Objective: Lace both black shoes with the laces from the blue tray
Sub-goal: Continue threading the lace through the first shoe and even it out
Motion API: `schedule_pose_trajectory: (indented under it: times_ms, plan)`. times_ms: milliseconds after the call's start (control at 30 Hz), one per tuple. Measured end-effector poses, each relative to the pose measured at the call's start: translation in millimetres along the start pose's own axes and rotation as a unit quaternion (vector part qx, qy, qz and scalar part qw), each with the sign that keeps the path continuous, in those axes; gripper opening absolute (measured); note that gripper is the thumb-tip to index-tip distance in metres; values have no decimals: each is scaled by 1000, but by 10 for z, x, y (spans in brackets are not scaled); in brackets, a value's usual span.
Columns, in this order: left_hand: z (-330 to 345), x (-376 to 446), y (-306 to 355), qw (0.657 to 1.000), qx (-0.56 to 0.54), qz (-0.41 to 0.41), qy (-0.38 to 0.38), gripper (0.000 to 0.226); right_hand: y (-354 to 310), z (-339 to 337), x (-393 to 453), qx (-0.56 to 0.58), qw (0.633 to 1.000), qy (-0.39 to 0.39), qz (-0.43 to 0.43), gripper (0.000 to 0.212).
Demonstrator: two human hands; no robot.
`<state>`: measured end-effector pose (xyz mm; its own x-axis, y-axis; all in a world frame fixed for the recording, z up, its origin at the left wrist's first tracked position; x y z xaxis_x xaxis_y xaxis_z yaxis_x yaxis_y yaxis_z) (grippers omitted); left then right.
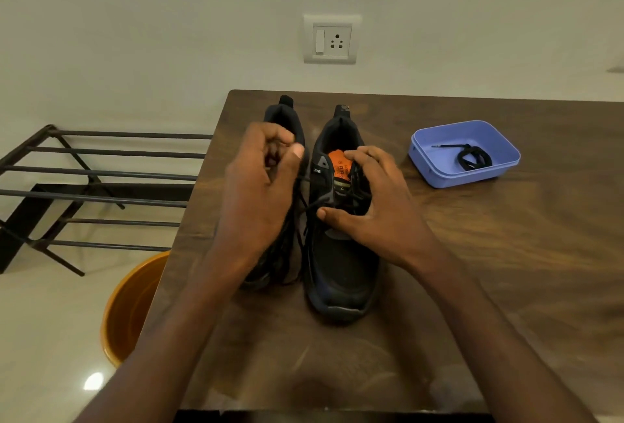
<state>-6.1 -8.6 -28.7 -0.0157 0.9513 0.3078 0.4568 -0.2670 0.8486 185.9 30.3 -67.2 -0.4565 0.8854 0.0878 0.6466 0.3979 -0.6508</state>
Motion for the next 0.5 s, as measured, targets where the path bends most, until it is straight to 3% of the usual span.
schedule_pose_trajectory:
  times_ms: [100, 200, 267, 333, 400, 433, 500]
  plan:
    - [201, -28, -146, 979, 184, -6, -85, 23, 9, 13, 16, 15, 1000, 14, -15, 95]
    - [241, -4, -176, 964, 250, 5, -96, 7, 26, 6, 18, 22, 999, 13, -19, 97]
    - [211, -13, -130, 981, 173, 31, -77, 6, 24, -7, 14, 28, 999, 10, -23, 97]
    - [136, 0, -31, 999, 1, 40, -37, 12, 26, -20, 14, 28, 999, 5, -25, 95]
    - [53, 16, 36, 987, -160, 20, 7, 19, 26, -33, 12, 29, 999, 0, -20, 94]
    - [48, 12, 43, 981, -192, 0, 20, 19, 30, -34, 13, 28, 999, 1, -20, 94]
    - [82, 9, 28, 994, -109, -22, 10, 16, 26, -23, 17, 24, 1000, 4, -21, 95]
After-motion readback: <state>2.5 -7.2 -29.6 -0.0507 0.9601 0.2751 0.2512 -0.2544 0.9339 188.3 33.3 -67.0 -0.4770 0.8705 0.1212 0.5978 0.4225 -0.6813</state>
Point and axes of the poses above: each hand's wrist, its own x-axis towards the middle knuckle, its own z-axis out of the palm, y = z × x, the point moved 2 cm from there along x, towards the middle knuckle, and after that the axes turned 12 degrees about -y, right-handed, at the moved point
